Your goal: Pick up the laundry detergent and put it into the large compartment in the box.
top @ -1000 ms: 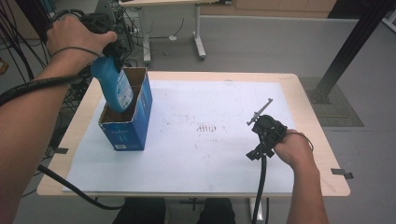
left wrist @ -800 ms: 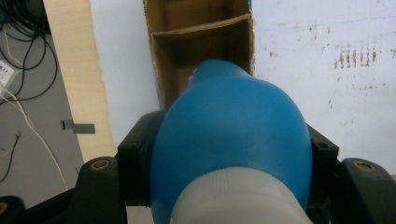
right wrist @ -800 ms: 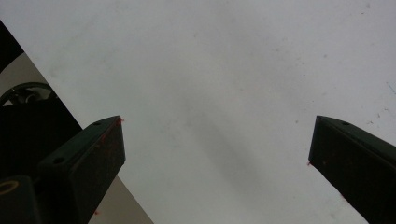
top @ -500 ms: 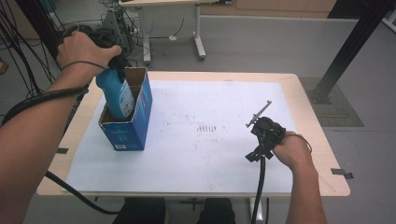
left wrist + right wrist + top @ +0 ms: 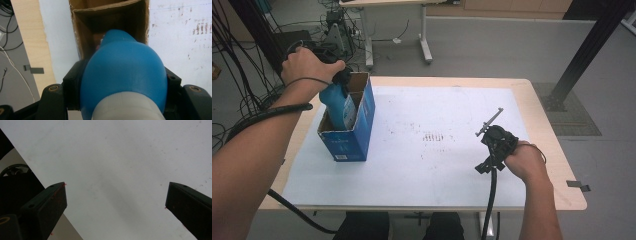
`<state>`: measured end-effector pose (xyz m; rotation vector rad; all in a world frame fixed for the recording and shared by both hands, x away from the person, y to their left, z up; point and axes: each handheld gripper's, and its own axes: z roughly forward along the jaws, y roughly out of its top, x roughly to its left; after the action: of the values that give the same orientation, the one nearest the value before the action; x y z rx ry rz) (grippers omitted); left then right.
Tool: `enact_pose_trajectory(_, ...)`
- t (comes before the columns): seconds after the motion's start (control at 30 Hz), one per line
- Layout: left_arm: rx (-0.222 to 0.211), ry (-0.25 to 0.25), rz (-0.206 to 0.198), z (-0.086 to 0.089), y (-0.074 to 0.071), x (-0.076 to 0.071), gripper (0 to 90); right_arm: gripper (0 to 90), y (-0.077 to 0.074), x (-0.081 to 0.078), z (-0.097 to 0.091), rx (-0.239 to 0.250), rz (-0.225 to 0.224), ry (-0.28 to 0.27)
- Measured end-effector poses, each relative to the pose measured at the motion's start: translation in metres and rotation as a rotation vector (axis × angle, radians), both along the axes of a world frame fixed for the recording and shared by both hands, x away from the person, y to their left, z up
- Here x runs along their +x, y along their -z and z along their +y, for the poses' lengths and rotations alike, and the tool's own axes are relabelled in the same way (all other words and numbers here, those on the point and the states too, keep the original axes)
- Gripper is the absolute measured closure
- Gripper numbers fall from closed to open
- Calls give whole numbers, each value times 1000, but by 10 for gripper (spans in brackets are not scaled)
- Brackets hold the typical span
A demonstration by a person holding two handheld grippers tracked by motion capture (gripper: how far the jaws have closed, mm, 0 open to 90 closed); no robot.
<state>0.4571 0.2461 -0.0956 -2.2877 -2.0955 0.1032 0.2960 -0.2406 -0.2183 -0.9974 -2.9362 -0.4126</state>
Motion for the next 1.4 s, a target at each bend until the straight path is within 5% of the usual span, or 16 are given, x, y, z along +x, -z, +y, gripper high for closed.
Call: enact_pose_trajectory(1.4, 15, 36, 76, -6, 77, 1, 370, 37, -1, -6, 1, -12, -4, 4)
